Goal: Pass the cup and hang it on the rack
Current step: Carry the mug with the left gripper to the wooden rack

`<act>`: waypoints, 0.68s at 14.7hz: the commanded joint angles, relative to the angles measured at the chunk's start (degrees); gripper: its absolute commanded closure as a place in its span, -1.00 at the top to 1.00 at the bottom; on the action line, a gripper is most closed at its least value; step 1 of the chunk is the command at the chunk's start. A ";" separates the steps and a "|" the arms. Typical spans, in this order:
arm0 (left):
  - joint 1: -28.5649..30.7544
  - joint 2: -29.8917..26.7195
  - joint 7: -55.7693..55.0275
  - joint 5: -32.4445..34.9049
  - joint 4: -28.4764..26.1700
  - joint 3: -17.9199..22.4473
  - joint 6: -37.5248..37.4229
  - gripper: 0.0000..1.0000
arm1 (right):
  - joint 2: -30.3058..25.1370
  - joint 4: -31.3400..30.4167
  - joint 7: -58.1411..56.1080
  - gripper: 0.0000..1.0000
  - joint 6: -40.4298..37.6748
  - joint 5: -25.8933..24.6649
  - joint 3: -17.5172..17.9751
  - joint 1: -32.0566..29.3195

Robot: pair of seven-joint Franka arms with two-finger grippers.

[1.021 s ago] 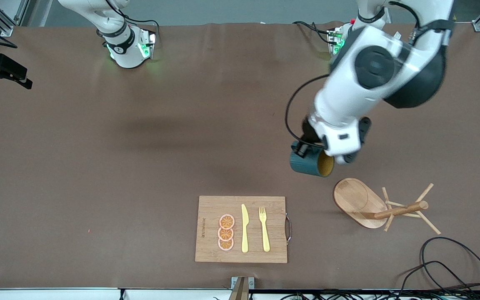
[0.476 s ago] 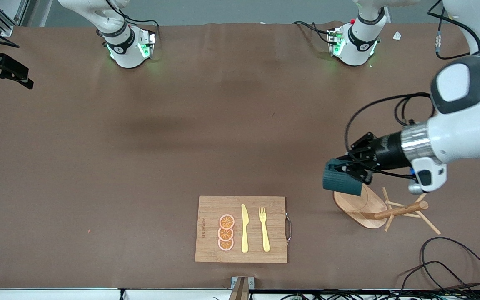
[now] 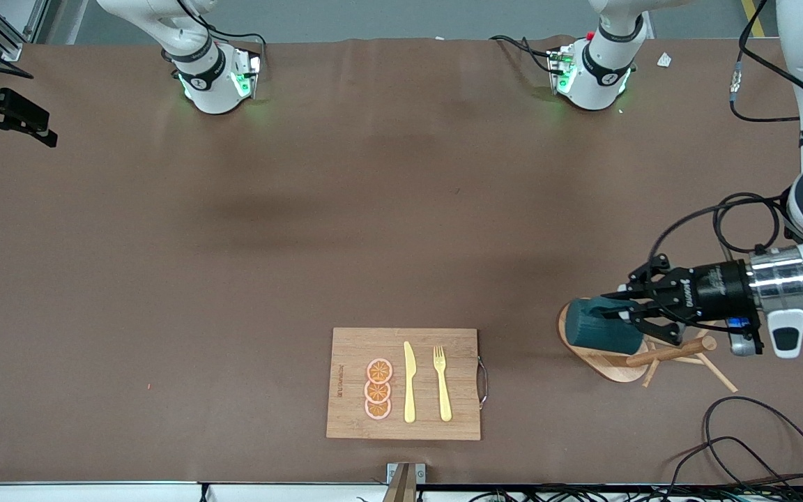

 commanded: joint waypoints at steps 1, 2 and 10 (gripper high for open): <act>1.55 1.25 0.74 -1.89 0.31 -0.50 0.06 -0.99 | 0.34 0.49 0.07 1.00 -0.84 -0.77 -0.20 0.44; 1.90 1.61 1.26 -1.89 0.22 -0.50 0.06 -0.99 | 0.34 0.40 0.07 1.00 -0.75 -0.77 -0.20 0.44; 4.54 4.16 1.36 -1.98 0.14 -0.50 -0.29 -0.99 | 0.25 0.49 -0.19 1.00 0.92 -0.42 -0.12 0.62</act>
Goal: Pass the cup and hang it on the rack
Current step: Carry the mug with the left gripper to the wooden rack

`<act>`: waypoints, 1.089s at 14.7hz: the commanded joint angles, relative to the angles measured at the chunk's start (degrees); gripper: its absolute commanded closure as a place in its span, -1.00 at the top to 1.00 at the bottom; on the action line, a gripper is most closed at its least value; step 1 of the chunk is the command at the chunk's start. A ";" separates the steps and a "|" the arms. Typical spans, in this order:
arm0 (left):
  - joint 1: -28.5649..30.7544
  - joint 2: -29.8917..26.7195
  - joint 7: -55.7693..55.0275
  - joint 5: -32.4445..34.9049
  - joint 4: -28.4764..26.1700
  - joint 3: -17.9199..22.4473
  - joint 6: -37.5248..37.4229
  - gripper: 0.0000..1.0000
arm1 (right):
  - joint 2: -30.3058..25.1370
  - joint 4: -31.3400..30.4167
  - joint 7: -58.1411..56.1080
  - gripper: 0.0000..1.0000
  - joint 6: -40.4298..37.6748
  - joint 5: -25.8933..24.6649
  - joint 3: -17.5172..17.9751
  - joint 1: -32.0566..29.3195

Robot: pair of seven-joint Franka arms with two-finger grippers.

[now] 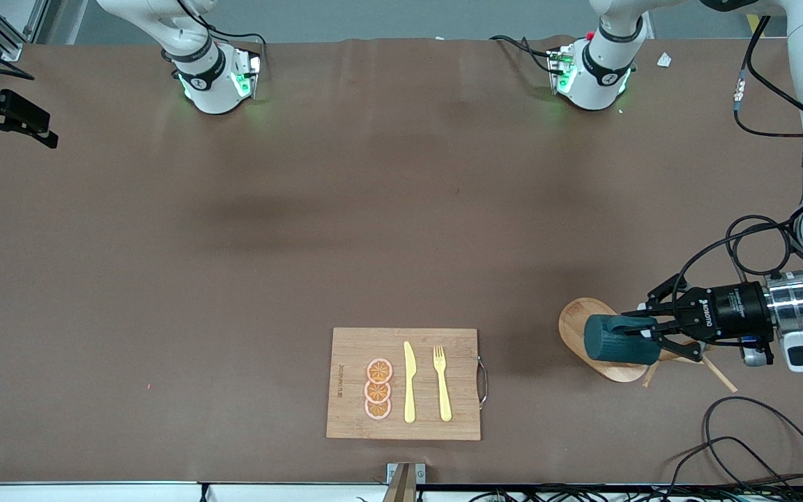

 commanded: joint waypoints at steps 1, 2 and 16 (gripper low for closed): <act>1.48 0.50 0.65 -1.24 0.15 -0.41 -0.29 -0.99 | 0.11 0.49 -0.28 1.00 0.23 -0.33 -0.13 0.44; 1.66 0.94 0.65 -1.15 0.06 -0.41 -0.37 -0.99 | 0.11 0.40 -0.28 1.00 0.14 -0.33 -0.13 0.44; 5.09 3.05 0.83 -3.53 -0.03 -0.58 -0.64 -0.97 | -0.07 -0.04 -0.02 1.00 -0.21 -0.06 -0.13 0.53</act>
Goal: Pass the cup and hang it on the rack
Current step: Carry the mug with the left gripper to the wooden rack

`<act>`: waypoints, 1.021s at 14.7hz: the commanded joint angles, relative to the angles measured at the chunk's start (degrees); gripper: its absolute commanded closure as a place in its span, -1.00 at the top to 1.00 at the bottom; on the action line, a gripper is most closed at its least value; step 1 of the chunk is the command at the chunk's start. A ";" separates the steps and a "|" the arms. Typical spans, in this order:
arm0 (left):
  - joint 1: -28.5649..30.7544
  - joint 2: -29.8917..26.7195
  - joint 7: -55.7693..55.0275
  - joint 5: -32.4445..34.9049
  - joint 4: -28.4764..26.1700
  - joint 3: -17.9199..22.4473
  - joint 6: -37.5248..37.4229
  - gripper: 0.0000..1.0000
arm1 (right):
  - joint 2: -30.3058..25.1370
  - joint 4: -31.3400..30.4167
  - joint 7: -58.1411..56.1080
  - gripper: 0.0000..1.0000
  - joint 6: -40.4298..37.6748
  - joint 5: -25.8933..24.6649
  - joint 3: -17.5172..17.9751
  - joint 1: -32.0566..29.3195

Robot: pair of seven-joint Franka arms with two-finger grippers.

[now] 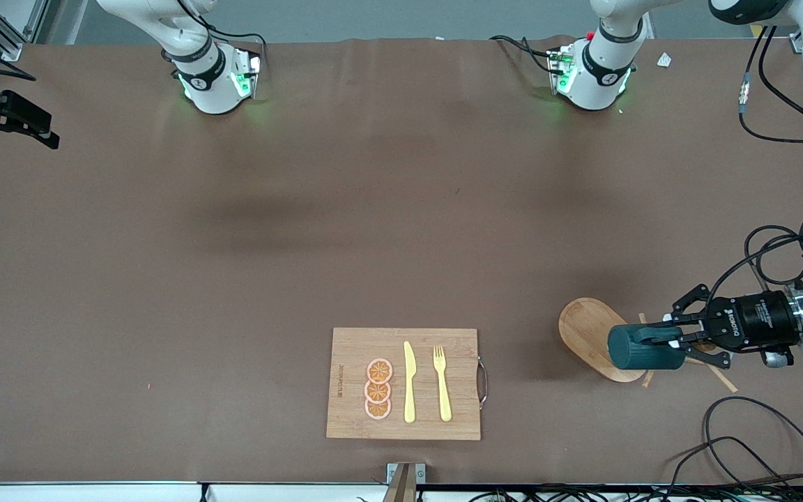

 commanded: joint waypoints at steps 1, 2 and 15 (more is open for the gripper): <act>0.94 0.31 0.82 -1.49 -0.01 -0.65 -0.57 -0.97 | -0.16 0.00 -0.02 1.00 -0.17 -0.07 -0.13 0.42; 1.03 0.31 0.82 -1.49 -0.09 -0.66 -0.92 -0.97 | -0.16 0.00 -0.02 1.00 -0.17 -0.15 -0.13 0.42; 2.44 1.63 3.81 -2.10 -0.27 -0.57 -2.50 -0.95 | -0.16 0.00 -0.45 1.00 0.01 -0.59 -0.13 0.60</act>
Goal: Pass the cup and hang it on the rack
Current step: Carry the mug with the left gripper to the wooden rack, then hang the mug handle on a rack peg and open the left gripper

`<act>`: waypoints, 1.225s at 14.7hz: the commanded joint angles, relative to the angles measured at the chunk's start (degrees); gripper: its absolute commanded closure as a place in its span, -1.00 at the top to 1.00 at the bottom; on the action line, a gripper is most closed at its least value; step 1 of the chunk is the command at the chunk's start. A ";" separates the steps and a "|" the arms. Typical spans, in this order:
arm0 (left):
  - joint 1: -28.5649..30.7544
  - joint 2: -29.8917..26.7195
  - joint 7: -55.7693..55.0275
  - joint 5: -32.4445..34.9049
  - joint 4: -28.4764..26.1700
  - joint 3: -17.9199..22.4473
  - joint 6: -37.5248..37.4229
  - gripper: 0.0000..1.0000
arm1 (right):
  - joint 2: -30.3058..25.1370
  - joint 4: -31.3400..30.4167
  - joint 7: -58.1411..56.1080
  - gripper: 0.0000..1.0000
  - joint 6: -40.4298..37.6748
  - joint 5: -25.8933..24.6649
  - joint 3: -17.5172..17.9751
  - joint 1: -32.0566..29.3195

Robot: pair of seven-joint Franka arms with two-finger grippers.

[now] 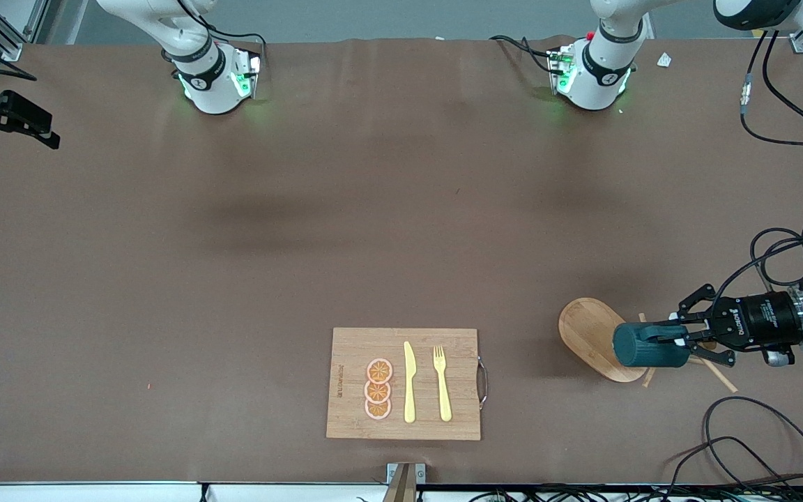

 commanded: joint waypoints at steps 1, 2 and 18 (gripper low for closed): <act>0.69 0.28 1.02 -1.37 0.05 -0.54 -0.75 -0.94 | -0.16 0.00 -0.42 1.00 -0.01 -0.59 -0.14 0.47; 0.69 0.45 1.11 -1.37 0.05 -0.54 -0.75 -0.94 | -0.16 0.00 -0.42 1.00 -0.09 -0.59 -0.23 0.39; 1.39 0.98 1.11 -1.37 0.05 -0.54 -0.75 0.02 | -0.16 0.00 -0.42 1.00 -0.18 -0.59 -0.32 0.30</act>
